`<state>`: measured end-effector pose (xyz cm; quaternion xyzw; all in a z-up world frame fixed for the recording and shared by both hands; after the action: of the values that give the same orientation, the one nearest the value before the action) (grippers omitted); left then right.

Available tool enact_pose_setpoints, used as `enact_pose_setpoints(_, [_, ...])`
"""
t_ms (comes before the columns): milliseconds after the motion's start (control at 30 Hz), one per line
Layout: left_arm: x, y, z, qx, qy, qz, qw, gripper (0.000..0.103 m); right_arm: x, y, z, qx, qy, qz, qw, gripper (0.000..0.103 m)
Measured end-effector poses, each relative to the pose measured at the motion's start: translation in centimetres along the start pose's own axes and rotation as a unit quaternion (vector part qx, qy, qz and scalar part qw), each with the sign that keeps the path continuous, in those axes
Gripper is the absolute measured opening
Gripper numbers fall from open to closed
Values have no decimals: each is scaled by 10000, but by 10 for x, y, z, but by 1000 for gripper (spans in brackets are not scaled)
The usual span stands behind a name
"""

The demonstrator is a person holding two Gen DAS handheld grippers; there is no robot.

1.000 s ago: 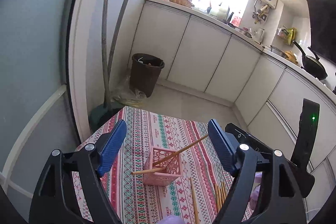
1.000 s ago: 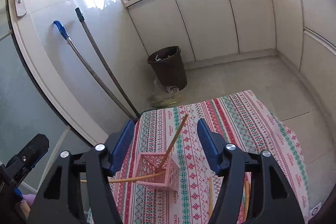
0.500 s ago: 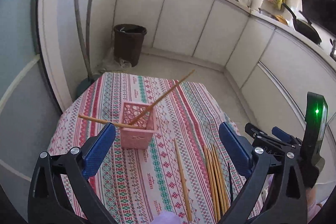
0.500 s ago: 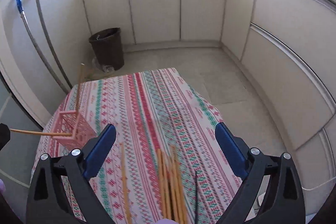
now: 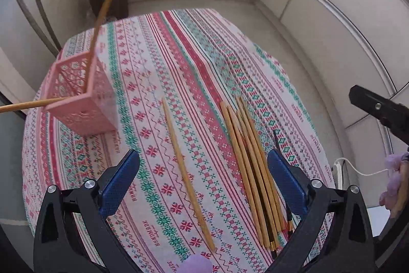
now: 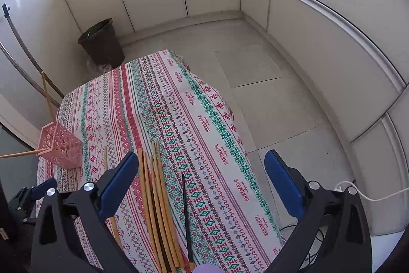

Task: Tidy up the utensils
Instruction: 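Grasp another wooden chopstick with the left tool and lift it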

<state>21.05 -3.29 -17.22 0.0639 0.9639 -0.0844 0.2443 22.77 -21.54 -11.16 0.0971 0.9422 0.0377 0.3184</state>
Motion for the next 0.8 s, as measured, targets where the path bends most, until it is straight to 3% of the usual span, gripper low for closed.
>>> enact_pose_setpoints(200, [-6,1,61,-267,648,-49,9975,96,10,-13,12,-14,249,-44,9997,96])
enact_pose_setpoints(467, [-21,20,111,-514,921,-419,9935,94,26,-38,38,-387,963,641,9925,96])
enact_pose_setpoints(667, [-33,30,121,-831,777,-511,9922,79,30,-40,47,-384,1128,662,9907,96])
enact_pose_setpoints(767, [-36,38,116,-966,776,-623,9903,56,32,-39,50,-356,1165,633,9905,96])
enact_pose_setpoints(800, [-37,41,113,-986,759,-663,9900,45,32,-39,51,-343,1184,627,9904,96])
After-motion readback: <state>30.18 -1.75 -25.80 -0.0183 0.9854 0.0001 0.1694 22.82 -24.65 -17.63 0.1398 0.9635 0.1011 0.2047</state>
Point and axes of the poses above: each gripper's, at about its wrist camera, not at the fingertips, and z roughly the way its jaws point, y to its left, x to its underside, the point moved 6 cm from there along z, roughly the way its jaws point, and after that the axes turned 3 degrees about -y, right-handed, at the moved point
